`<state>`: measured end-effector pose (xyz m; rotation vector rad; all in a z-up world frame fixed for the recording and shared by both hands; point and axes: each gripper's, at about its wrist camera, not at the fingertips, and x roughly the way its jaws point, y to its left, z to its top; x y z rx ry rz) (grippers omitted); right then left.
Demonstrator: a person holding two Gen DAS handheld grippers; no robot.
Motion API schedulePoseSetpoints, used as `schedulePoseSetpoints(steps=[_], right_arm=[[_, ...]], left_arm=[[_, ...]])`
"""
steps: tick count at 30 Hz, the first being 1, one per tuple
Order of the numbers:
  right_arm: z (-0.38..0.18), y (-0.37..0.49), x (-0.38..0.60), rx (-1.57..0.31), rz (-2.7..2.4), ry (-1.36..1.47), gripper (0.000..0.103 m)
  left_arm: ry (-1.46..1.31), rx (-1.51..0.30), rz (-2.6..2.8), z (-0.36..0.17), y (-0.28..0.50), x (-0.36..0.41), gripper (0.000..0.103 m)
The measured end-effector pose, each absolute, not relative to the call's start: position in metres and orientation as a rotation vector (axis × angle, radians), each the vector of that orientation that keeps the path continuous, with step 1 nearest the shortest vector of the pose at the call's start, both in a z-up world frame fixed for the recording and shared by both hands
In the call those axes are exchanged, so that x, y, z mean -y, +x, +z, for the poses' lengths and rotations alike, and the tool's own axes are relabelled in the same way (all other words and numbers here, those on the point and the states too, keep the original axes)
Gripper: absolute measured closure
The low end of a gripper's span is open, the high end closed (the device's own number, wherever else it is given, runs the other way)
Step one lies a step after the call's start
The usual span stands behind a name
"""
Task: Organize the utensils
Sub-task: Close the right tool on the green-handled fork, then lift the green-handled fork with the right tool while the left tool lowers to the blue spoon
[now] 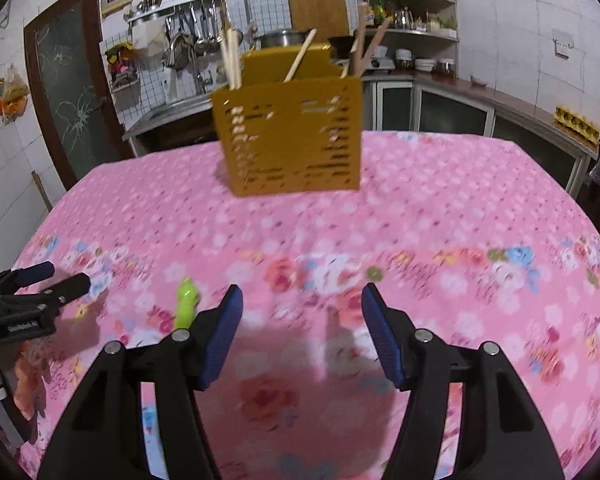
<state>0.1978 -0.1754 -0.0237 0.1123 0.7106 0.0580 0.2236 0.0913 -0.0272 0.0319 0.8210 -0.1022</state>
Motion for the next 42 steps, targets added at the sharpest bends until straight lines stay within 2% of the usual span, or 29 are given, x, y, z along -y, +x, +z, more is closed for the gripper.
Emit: schedulePoseSetpoints(steps=[12, 14, 15, 17, 21, 24, 28, 42], right_arm=[[-0.035, 0.216, 0.113, -0.835, 0.13, 0.027, 0.039], [-0.038, 0.22, 0.108, -0.849, 0.132, 0.017, 0.045], [-0.041, 0.223, 0.104, -0.862, 0.129, 0.004, 0.053], [-0.045, 0.228, 0.101, -0.885, 0.132, 0.005, 0.057], [-0.048, 0.233, 0.1, -0.903, 0.115, 0.004, 0.071], [-0.049, 0.235, 0.098, -0.921, 0.107, 0.005, 0.074], [-0.046, 0.236, 0.099, -0.939, 0.106, 0.025, 0.089], [-0.04, 0.23, 0.138, -0.937, 0.105, 0.132, 0.089]], left_arm=[[0.011, -0.869, -0.1, -0.037, 0.222, -0.12, 0.006], [0.014, -0.87, -0.108, -0.037, 0.222, -0.118, 0.006], [0.019, -0.871, -0.111, -0.037, 0.222, -0.117, 0.006], [0.025, -0.866, -0.109, -0.037, 0.222, -0.117, 0.006], [-0.007, -0.873, -0.116, -0.037, 0.224, -0.121, 0.006], [-0.018, -0.88, -0.114, -0.039, 0.225, -0.123, 0.006], [-0.018, -0.888, -0.11, -0.042, 0.225, -0.122, 0.006], [0.008, -0.909, -0.141, -0.044, 0.221, -0.096, 0.006]])
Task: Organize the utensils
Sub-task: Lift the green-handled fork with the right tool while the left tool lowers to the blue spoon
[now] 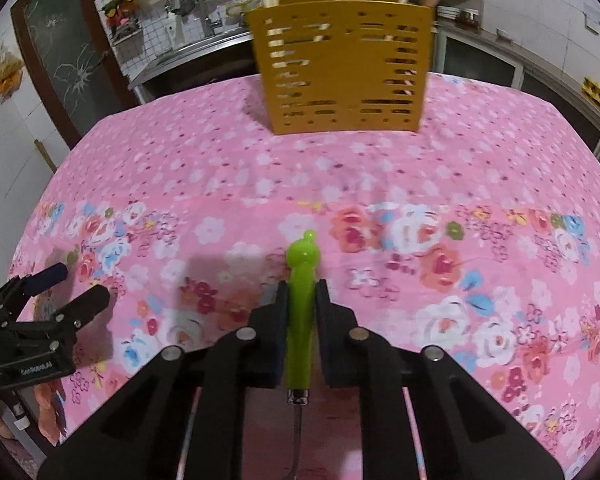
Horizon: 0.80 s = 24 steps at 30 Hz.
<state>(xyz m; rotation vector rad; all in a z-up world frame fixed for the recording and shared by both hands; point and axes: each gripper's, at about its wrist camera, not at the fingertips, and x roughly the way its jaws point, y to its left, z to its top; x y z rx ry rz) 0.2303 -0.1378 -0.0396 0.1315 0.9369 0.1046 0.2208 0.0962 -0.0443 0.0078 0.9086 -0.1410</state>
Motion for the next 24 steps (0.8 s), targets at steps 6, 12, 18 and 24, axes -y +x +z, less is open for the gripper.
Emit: schedulePoseSetpoints(steps=[6, 12, 18, 24], right_arm=[[-0.04, 0.225, 0.168, -0.94, 0.072, 0.153, 0.089], [-0.043, 0.221, 0.197, -0.958, 0.036, 0.137, 0.089], [-0.054, 0.214, 0.226, -0.947, 0.0, 0.148, 0.089], [-0.055, 0.21, 0.238, -0.93, 0.011, 0.163, 0.089]], left_arm=[[0.023, -0.91, -0.19, -0.041, 0.214, -0.062, 0.006], [0.012, -0.934, -0.231, -0.042, 0.214, -0.027, 0.006], [-0.005, -0.943, -0.244, -0.041, 0.215, 0.005, 0.009], [0.021, -0.961, -0.263, -0.044, 0.215, 0.029, 0.018]])
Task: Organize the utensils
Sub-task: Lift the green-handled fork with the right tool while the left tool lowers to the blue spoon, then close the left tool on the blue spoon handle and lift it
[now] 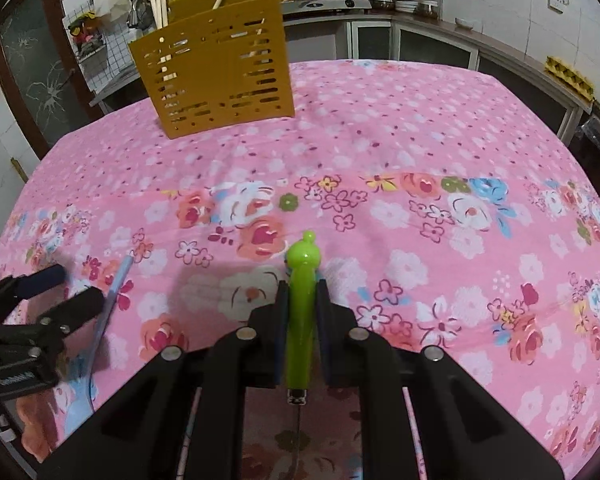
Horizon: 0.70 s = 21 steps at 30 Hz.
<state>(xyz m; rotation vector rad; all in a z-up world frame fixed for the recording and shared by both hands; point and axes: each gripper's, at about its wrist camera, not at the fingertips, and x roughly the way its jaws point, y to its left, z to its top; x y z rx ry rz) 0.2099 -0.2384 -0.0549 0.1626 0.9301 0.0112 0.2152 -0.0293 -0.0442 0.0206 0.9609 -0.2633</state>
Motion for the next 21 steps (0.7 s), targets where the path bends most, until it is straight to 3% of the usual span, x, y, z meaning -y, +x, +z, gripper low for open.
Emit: schedulePoseSetpoints(steps=[5, 7, 9, 14, 21], right_arm=[[-0.056, 0.213, 0.241, -0.945, 0.026, 0.164, 0.089], [-0.056, 0.215, 0.242, -0.95, 0.032, 0.166, 0.089], [-0.056, 0.215, 0.243, -0.948, 0.034, 0.176, 0.089], [-0.056, 0.214, 0.242, -0.946, 0.031, 0.167, 0.089], [-0.056, 0.217, 0.24, -0.959, 0.024, 0.155, 0.089]], left_arm=[[0.054, -0.983, -0.257, -0.047, 0.219, 0.042, 0.029], [0.072, -0.988, -0.249, -0.048, 0.22, 0.046, 0.036], [0.101, -0.987, -0.226, -0.048, 0.222, 0.051, 0.051], [0.125, -0.99, -0.209, -0.047, 0.221, 0.057, 0.069], [0.118, -1.007, -0.193, -0.047, 0.23, 0.058, 0.085]])
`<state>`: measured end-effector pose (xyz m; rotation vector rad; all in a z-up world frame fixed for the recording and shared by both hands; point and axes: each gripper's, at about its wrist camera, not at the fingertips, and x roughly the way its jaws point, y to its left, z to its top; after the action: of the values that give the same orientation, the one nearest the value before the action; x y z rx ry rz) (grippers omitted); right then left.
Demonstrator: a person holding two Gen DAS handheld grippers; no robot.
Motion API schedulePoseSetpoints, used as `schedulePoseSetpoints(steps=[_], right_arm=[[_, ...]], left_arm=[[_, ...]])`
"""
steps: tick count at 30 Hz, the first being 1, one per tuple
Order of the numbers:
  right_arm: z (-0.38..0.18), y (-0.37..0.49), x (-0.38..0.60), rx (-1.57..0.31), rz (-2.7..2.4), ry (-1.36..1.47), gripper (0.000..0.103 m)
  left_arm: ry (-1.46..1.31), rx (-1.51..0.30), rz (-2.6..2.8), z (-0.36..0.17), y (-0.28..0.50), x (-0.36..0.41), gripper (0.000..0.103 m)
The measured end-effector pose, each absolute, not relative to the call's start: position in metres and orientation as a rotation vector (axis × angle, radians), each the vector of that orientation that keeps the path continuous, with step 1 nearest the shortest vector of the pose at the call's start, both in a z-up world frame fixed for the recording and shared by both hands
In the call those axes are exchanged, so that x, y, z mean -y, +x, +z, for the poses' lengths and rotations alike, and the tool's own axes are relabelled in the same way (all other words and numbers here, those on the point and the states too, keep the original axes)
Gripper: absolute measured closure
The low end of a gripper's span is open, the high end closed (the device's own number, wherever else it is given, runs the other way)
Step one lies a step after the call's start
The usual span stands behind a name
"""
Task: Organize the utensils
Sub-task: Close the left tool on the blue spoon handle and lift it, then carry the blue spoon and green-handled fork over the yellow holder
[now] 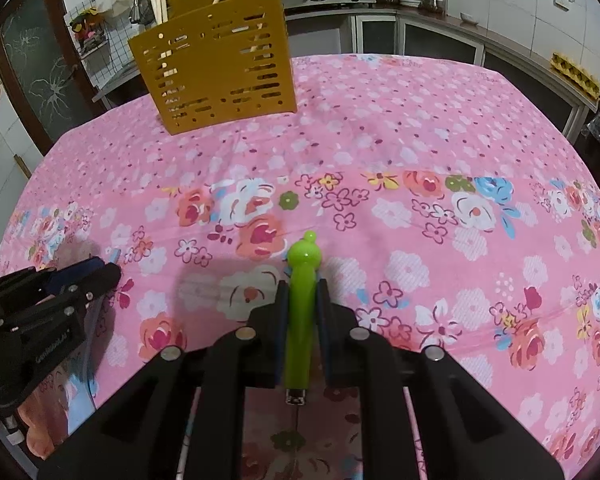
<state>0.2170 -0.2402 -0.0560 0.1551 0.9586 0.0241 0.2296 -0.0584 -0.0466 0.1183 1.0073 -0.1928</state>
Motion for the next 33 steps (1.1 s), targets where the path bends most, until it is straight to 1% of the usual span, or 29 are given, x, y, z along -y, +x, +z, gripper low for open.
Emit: schedulePoseSetpoints(steps=[4, 7, 11, 17, 21, 28, 33], right_arm=[[-0.056, 0.221, 0.237, -0.988, 0.018, 0.135, 0.089], [-0.055, 0.224, 0.235, -1.011, 0.013, 0.118, 0.089], [-0.052, 0.228, 0.235, -1.021, 0.013, 0.115, 0.089], [-0.039, 0.224, 0.24, -0.967, 0.023, 0.143, 0.089], [-0.023, 0.222, 0.24, -0.903, 0.037, 0.152, 0.089], [0.012, 0.221, 0.237, -0.744, 0.082, 0.17, 0.089], [0.027, 0.224, 0.234, -0.642, 0.096, 0.172, 0.089]], left_arm=[[0.118, -1.025, -0.192, -0.046, 0.236, 0.06, 0.088], [0.142, -1.035, -0.184, -0.045, 0.239, 0.064, 0.094], [0.129, -1.043, -0.188, -0.044, 0.243, 0.064, 0.096], [0.088, -1.032, -0.189, -0.04, 0.246, 0.059, 0.097], [0.055, -0.961, -0.181, -0.023, 0.245, 0.053, 0.097], [0.024, -0.762, -0.147, 0.023, 0.238, 0.046, 0.097], [0.031, -0.664, -0.142, 0.045, 0.239, 0.045, 0.097]])
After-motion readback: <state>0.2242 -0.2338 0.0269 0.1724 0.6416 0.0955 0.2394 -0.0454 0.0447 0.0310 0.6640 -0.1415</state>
